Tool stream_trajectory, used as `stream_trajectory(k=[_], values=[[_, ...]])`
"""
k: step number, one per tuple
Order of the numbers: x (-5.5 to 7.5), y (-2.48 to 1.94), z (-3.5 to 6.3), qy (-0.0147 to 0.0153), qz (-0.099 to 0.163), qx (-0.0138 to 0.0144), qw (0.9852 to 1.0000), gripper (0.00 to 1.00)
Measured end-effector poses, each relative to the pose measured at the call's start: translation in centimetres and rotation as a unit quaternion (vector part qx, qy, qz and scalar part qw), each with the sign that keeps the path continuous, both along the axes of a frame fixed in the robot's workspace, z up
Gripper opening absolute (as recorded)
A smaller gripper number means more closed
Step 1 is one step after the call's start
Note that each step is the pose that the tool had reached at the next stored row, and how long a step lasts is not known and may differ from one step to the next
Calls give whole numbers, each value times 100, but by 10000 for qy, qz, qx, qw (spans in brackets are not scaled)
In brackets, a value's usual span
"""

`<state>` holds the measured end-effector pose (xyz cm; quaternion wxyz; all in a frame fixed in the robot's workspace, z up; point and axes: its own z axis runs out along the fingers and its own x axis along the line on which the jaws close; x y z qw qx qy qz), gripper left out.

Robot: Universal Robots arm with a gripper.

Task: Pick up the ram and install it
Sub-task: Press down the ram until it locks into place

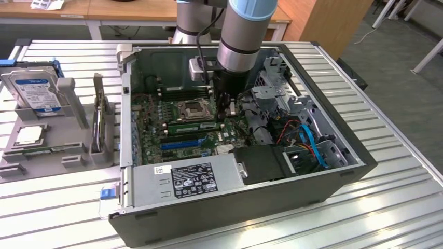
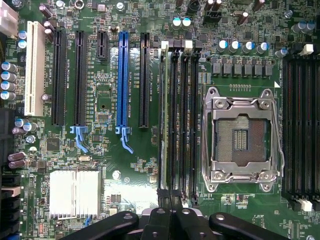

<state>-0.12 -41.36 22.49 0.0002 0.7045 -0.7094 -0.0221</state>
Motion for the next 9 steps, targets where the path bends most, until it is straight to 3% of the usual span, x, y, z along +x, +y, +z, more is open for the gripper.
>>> stream_trajectory(k=[9], values=[[0, 0, -8, 0, 0, 0, 10000, 10]])
